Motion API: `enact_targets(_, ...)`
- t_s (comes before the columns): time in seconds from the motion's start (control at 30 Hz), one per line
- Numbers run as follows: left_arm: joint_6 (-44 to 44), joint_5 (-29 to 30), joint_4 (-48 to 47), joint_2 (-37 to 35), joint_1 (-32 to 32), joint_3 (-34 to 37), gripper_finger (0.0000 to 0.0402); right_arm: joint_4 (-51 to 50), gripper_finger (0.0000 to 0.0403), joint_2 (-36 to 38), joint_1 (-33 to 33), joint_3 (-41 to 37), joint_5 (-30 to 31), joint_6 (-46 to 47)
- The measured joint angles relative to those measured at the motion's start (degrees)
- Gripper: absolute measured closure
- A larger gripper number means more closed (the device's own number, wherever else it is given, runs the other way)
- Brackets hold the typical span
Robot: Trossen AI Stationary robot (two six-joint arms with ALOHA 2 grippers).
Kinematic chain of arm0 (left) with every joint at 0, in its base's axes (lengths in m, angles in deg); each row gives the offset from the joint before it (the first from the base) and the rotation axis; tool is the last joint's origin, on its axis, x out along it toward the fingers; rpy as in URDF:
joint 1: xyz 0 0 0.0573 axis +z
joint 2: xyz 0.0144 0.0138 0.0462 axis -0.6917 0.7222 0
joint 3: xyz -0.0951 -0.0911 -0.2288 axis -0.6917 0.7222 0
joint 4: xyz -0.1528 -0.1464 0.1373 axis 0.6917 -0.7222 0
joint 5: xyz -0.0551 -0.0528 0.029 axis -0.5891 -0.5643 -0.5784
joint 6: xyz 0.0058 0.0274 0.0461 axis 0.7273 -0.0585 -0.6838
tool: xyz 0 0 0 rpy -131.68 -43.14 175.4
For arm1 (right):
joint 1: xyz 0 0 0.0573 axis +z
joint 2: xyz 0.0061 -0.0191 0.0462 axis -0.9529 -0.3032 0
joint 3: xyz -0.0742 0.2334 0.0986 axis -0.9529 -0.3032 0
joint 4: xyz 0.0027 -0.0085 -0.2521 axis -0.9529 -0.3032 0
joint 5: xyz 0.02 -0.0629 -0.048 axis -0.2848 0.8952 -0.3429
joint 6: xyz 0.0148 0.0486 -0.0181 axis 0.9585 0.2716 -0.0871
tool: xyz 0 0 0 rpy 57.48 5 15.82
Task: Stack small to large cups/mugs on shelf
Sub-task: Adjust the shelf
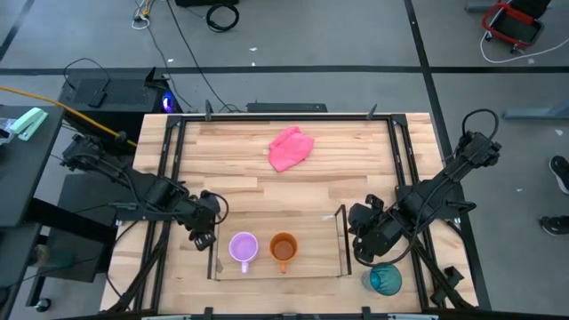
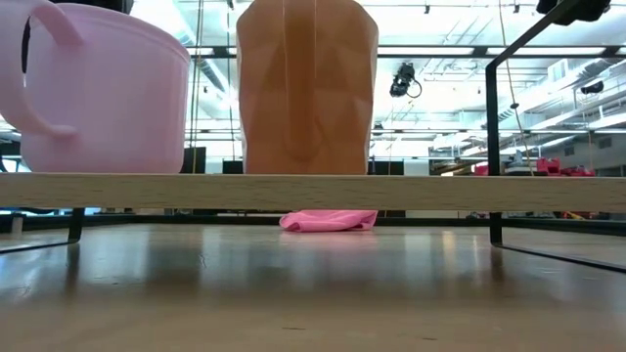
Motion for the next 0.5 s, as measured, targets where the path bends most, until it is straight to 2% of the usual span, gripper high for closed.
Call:
enact_targets(0.17, -0.2, -0.1, 0.5, 1.4, 0.7, 0.0, 0.0383, 0.1, 0.0400, 0.2, 0.4, 0.0, -0.3, 0.5)
enact_targets(0.37, -2.9, -1.2, 0.7, 3.7, 2.7, 0.0, 0.0396, 0.0, 0.0399, 0.5, 1.9, 0.0, -0.3, 1.9)
enact_targets(0.5, -3.8, -2.0, 0.9, 4.2, 3.7, 0.0, 0.0389, 0.0, 0.0400, 0.5, 3.0, 0.0, -0.2, 2.6)
